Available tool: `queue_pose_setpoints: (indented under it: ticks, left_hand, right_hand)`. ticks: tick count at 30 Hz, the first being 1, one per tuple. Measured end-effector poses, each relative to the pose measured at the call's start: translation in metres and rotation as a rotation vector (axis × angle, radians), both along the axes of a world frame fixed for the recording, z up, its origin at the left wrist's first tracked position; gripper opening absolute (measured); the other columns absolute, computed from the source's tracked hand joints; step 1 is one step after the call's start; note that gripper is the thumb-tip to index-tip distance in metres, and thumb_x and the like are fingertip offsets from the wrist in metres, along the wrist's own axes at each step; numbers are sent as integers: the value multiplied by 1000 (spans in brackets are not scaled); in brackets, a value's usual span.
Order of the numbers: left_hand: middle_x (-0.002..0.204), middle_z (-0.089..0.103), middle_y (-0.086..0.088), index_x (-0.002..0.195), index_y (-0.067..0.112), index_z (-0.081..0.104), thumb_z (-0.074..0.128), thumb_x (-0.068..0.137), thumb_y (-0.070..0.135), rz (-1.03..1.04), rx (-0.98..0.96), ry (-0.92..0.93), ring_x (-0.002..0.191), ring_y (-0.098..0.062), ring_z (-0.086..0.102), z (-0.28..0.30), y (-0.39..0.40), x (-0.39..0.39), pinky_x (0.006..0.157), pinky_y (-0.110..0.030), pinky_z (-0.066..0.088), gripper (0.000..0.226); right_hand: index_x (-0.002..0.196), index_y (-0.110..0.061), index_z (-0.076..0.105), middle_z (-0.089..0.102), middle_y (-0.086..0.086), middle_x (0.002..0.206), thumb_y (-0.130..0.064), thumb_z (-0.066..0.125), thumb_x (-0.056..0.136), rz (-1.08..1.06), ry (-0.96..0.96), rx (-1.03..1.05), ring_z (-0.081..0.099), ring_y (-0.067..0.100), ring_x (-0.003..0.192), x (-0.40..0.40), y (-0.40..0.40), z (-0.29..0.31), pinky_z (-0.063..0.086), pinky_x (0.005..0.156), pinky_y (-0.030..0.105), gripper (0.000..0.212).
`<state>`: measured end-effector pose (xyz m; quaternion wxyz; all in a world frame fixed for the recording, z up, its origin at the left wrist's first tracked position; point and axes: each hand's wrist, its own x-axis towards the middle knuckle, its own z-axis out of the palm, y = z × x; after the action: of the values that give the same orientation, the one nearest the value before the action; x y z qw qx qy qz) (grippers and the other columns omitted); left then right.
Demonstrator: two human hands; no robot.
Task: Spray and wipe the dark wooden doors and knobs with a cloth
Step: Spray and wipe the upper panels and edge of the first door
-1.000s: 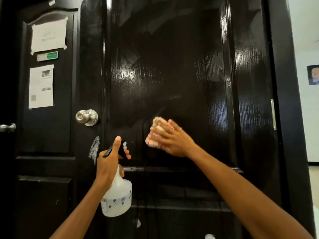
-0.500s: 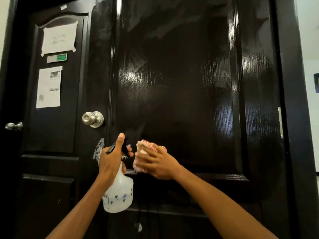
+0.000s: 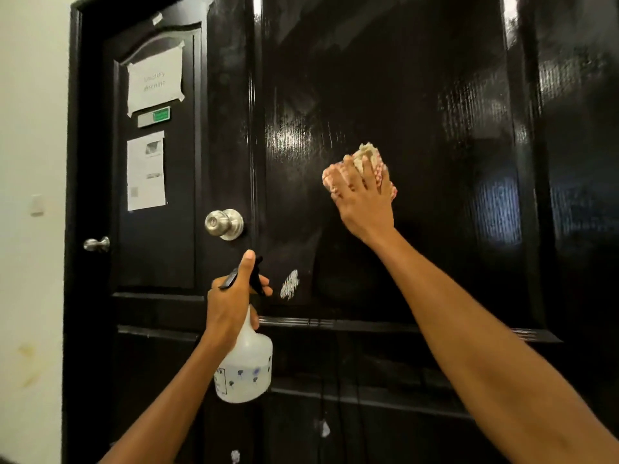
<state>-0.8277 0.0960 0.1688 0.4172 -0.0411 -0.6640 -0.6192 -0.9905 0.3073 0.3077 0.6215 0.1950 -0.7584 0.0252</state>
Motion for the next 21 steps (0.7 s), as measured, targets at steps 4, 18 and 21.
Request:
queue_pose_setpoints:
  ticks: [4,18,21]
  left_hand:
    - [79,77,-13,84,0,75,52,97,64,28,20,-36,38,-28,52,-12,-6,-4,42,-32,46,69]
    - [80,77,-14,82,1,75,52,93,67,-1,24,-75,40,-29,53,-34,2,0,40,-31,47,71]
    - [79,77,-13,83,0,75,51,92,68,10,16,-68,40,-30,53,-34,-2,1,40,-31,47,73]
  right_hand:
    - [155,-25,39,30,8,165,-32,49,97,97,58,366,19,38,153,-14,-36,-112,15,120,63,59]
    - [161,-27,23,15,4,169,-40,37,105,14,49,-16,11,37,154,-5,30,-41,5,121,63,59]
    - [162,-24,19,14,5,169,-41,37,107,36,46,-116,8,35,156,-2,-2,-53,0,122,60,60]
